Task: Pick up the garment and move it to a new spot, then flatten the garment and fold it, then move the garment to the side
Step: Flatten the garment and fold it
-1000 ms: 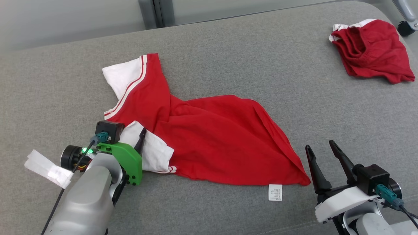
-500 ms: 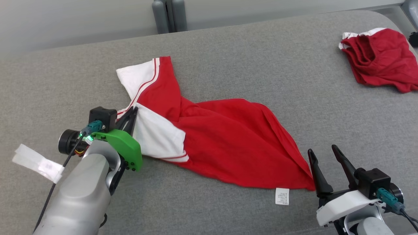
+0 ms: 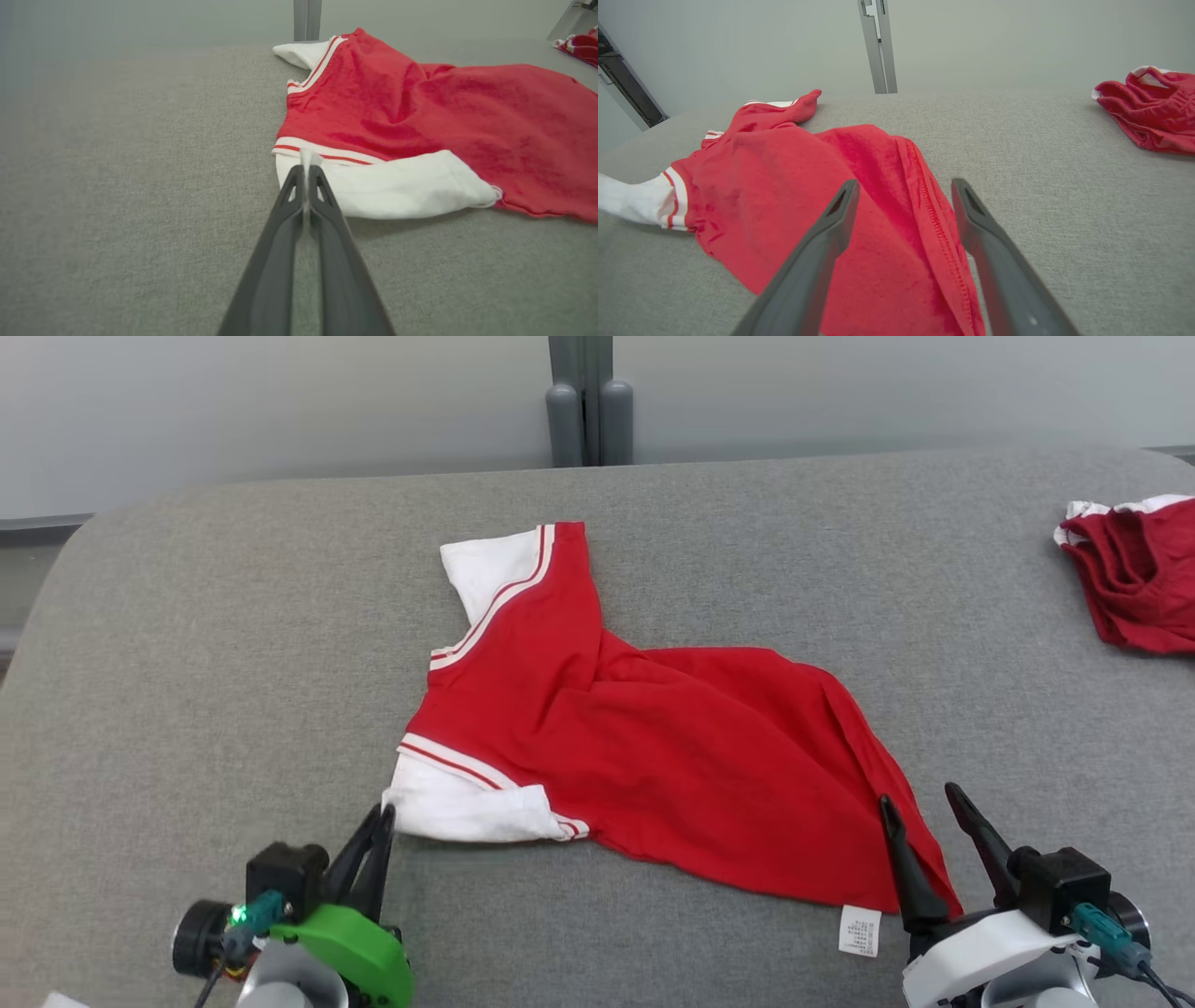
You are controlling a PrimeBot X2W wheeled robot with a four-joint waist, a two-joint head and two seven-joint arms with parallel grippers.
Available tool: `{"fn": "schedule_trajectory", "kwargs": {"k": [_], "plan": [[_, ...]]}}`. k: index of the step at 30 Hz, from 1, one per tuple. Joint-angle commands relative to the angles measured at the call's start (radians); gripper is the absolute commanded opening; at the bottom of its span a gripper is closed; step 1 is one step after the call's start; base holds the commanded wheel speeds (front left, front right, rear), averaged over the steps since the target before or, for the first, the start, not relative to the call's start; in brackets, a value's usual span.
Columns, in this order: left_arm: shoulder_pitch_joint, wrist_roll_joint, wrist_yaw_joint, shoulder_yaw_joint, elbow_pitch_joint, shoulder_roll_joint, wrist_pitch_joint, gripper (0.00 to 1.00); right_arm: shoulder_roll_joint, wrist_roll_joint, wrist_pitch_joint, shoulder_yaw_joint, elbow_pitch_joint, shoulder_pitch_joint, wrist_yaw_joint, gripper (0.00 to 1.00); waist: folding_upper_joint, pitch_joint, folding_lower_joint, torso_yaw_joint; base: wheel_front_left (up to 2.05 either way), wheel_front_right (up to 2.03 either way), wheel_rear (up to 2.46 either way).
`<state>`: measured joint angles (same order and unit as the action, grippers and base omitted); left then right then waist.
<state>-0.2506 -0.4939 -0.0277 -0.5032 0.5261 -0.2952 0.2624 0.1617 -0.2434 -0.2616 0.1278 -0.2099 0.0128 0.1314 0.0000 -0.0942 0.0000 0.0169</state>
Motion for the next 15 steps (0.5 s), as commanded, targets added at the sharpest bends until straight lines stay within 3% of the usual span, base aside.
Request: {"fn": "schedule_trajectory", "kwargs": {"k": [1, 9, 10, 11, 12, 15], "plan": [[0.041, -0.007, 0.01, 0.009, -0.016, 0.004, 0.002, 0.0, -0.001, 0.003, -0.005, 0.0, -0.001, 0.008, -0.002, 1.0, 0.0, 0.016, 0.0, 0.021, 0.0, 0.0, 0.0], [0.204, -0.035, 0.03, 0.043, -0.045, 0.035, 0.002, 0.0, 0.006, -0.003, -0.005, -0.001, -0.01, 0.017, -0.002, 1.0, 0.0, 0.033, 0.0, 0.016, 0.0, 0.0, 0.0], [0.213, -0.033, 0.031, 0.046, -0.044, 0.037, 0.002, 0.19, 0.007, -0.004, -0.005, -0.001, -0.01, 0.02, -0.002, 1.0, 0.0, 0.035, 0.0, 0.015, 0.0, 0.0, 0.0], [0.219, -0.029, 0.029, 0.052, -0.044, 0.039, 0.002, 0.72, 0.007, -0.004, -0.005, -0.002, -0.011, 0.023, -0.002, 1.0, 0.0, 0.037, 0.0, 0.015, 0.0, 0.0, 0.0], [0.222, -0.027, 0.029, 0.061, -0.05, 0.042, 0.002, 1.0, 0.008, -0.004, -0.005, -0.003, -0.012, 0.025, -0.002, 1.0, 0.0, 0.039, 0.0, 0.015, 0.0, 0.0, 0.0], [0.23, -0.009, 0.03, 0.095, -0.073, 0.05, 0.002, 1.0, 0.008, -0.003, -0.005, -0.003, -0.016, 0.028, -0.002, 1.0, 0.0, 0.05, 0.0, 0.013, 0.0, 0.0, 0.0]]}}
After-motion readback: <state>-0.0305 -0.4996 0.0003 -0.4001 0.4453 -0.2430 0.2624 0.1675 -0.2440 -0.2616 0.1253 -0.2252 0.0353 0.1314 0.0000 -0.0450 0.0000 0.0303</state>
